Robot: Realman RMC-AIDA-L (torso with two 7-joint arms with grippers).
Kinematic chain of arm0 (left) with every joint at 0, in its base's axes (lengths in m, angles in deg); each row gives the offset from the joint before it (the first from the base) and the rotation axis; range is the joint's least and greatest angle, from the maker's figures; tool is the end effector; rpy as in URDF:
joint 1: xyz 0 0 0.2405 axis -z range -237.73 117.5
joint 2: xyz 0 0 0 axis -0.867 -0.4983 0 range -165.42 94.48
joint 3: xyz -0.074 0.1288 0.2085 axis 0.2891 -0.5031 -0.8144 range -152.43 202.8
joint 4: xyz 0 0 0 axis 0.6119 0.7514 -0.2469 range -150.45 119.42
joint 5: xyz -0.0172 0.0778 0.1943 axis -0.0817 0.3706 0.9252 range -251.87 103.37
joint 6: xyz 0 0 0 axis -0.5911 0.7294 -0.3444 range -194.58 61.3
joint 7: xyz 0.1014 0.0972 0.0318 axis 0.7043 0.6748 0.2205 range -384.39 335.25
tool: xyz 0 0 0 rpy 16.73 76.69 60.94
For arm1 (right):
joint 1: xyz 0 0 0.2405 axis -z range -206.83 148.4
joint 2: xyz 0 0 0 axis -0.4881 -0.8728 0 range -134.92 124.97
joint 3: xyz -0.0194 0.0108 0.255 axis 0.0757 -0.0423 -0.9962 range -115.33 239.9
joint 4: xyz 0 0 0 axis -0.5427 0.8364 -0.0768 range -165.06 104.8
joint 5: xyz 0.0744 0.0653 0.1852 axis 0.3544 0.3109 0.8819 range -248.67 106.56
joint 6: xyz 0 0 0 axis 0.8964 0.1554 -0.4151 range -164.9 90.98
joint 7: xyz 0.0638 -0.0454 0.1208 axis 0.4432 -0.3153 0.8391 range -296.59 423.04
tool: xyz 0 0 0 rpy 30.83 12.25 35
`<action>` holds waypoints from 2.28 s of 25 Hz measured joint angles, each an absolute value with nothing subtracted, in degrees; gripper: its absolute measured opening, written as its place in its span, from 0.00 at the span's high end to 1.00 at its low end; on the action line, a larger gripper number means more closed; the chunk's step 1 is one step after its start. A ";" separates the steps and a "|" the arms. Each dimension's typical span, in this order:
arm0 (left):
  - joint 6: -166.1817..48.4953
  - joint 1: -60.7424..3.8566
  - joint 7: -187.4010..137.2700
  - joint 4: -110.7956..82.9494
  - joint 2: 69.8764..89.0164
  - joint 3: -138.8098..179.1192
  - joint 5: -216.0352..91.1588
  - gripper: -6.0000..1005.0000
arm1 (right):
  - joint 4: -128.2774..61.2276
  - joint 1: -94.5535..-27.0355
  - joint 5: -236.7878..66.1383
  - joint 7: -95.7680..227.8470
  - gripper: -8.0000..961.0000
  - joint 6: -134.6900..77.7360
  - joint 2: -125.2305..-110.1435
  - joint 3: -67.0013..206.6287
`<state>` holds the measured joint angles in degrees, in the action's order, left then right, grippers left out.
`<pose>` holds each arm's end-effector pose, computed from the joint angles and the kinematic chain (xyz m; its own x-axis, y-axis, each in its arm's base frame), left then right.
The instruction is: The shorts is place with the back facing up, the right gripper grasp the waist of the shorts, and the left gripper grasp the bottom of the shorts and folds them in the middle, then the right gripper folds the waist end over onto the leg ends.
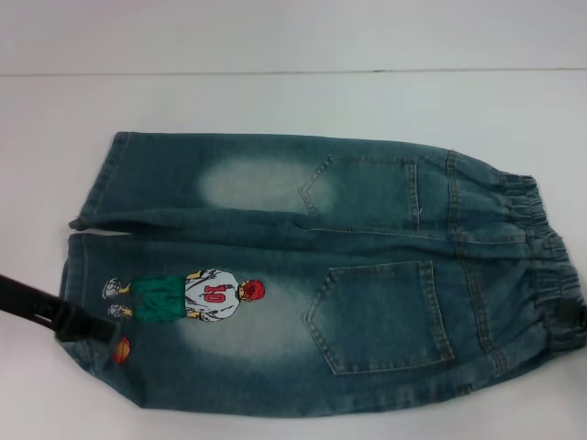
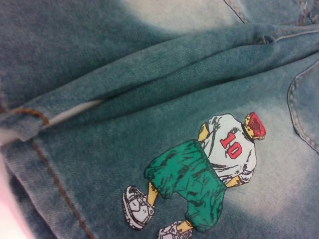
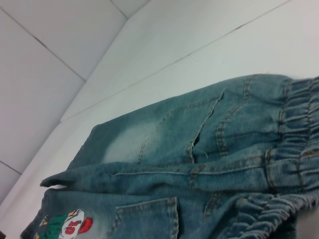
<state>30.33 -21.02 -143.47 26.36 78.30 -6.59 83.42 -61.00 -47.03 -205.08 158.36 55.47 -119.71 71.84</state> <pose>-0.3064 0.3288 0.0412 0.4963 0.8661 -0.0596 0.8538 -0.4993 -0.1473 0.3854 0.2342 0.0400 0.2807 -0.7444 -0.6059 -0.9390 -0.3438 -0.0126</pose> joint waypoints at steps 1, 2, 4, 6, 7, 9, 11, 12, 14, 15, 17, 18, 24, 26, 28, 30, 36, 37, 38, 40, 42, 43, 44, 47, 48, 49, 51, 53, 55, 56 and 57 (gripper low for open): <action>30.33 -21.01 -143.59 26.38 78.25 -6.58 83.42 0.96 | -61.01 -47.15 -205.08 158.40 0.95 55.41 -119.61 71.82; 30.41 -21.00 -143.76 26.44 78.17 -6.55 83.42 0.96 | -61.01 -47.27 -205.08 158.44 0.95 55.39 -119.50 71.79; 30.71 -20.96 -144.14 26.70 78.04 -6.54 83.52 0.96 | -61.00 -47.51 -205.08 158.45 0.95 55.35 -119.40 71.77; 31.00 -20.92 -144.61 26.99 77.92 -6.53 83.66 0.96 | -61.00 -47.75 -205.08 158.46 0.95 55.31 -119.37 71.77; 31.22 -20.89 -144.91 27.12 77.81 -6.54 83.71 0.96 | -61.00 -47.88 -205.08 158.47 0.95 55.24 -119.34 71.77; 31.54 -20.80 -145.25 27.39 77.66 -6.54 83.70 0.96 | -61.00 -48.07 -205.09 158.51 0.95 55.21 -119.29 71.77; 31.75 -20.64 -145.61 27.83 77.57 -6.54 83.56 0.96 | -61.00 -48.19 -205.09 158.55 0.95 55.19 -119.24 71.75; 31.78 -20.48 -145.74 27.98 77.55 -6.54 83.53 0.96 | -61.01 -48.25 -205.09 158.56 0.95 55.16 -119.22 71.65; 31.84 -19.94 -145.85 28.11 77.55 -6.54 83.50 0.96 | -61.01 -48.38 -205.09 158.57 0.95 55.15 -119.17 71.37; 31.84 -19.66 -145.85 28.12 77.55 -6.54 83.50 0.96 | -61.03 -48.42 -205.08 158.57 0.95 55.14 -119.11 71.28; 31.74 -19.02 -145.87 28.13 77.55 -6.54 83.49 0.96 | -61.04 -48.56 -204.88 158.60 0.95 55.18 -118.85 71.23; 31.67 -18.75 -145.88 28.13 77.55 -6.55 83.47 0.96 | -61.08 -48.69 -204.70 158.79 0.95 55.25 -118.72 71.23; 31.21 -17.33 -146.26 28.17 77.43 -6.54 83.34 0.96 | -61.21 -49.82 -203.62 160.14 0.95 55.84 -117.89 71.26; 31.02 -17.08 -146.41 28.17 77.42 -6.54 83.22 0.96 | -61.25 -50.49 -203.57 160.48 0.95 56.07 -117.68 71.26; 30.80 -16.94 -146.55 28.17 77.41 -6.54 82.97 0.96 | -61.31 -51.14 -203.56 160.64 0.95 56.35 -117.42 71.29; 30.58 -16.89 -146.67 28.19 77.39 -6.54 82.54 0.96 | -61.38 -51.84 -203.55 160.88 0.95 56.41 -117.14 71.27; 30.27 -16.77 -147.28 28.66 77.29 -6.54 81.64 0.97 | -63.52 -53.81 -203.51 163.47 0.95 56.04 -116.76 71.60; 29.89 -16.67 -147.35 28.75 77.29 -6.46 81.21 0.97 | -64.00 -54.15 -203.51 164.06 0.95 55.94 -116.74 71.60; 29.89 -16.67 -147.35 28.75 77.29 -6.46 81.21 0.97 | -64.46 -54.48 -203.50 164.58 0.95 55.88 -116.70 71.60; 29.27 -16.57 -147.39 28.79 77.29 -6.28 80.74 0.97 | -65.20 -55.09 -203.50 165.24 0.95 55.83 -116.56 71.60; 28.72 -16.36 -147.41 28.79 77.29 -6.12 80.43 0.97 | -65.91 -55.82 -203.50 165.87 0.95 55.76 -116.45 71.62; 28.30 -16.18 -147.41 28.78 77.29 -5.97 80.33 0.97 | -66.20 -56.13 -203.50 166.18 0.95 55.68 -116.41 71.62; 28.11 -16.03 -147.42 28.79 77.29 -5.86 80.21 0.97 | -66.54 -56.58 -203.50 166.53 0.95 55.60 -116.39 71.64; 27.89 -15.68 -147.42 28.79 77.29 -5.67 79.93 0.97 | -67.26 -57.83 -203.50 167.15 0.95 55.32 -116.28 71.74; 27.79 -15.50 -147.43 28.78 77.29 -5.52 79.80 0.97 | -67.48 -58.23 -203.50 167.40 0.95 55.09 -116.23 71.78; 27.31 -15.09 -147.66 28.78 77.29 -5.17 79.64 0.97 | -67.69 -58.58 -203.50 167.67 0.95 54.93 -116.19 71.82; 26.56 -14.57 -148.24 28.82 77.29 -4.93 79.60 0.97 | -68.45 -59.39 -203.50 168.50 0.95 54.59 -116.11 71.95; 26.11 -14.38 -148.55 28.89 77.29 -4.87 79.56 0.97 | -69.33 -60.14 -203.51 169.37 0.95 54.44 -116.06 72.30; 24.69 -14.14 -148.90 29.58 77.30 -4.71 78.91 0.97 | -70.04 -60.92 -203.50 170.10 0.95 54.08 -116.05 72.84; 23.99 -14.12 -148.98 29.87 77.29 -4.45 78.18 0.97 | -70.15 -61.17 -203.51 170.25 0.95 53.87 -116.05 73.03; 23.81 -14.12 -149.00 29.94 77.27 -4.30 77.84 0.97 | -70.23 -61.50 -203.50 170.42 0.95 53.58 -116.05 73.27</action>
<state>23.81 -14.12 -149.00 29.94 77.27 -4.30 77.84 -70.23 -61.50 -203.50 170.42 53.58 -116.05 73.27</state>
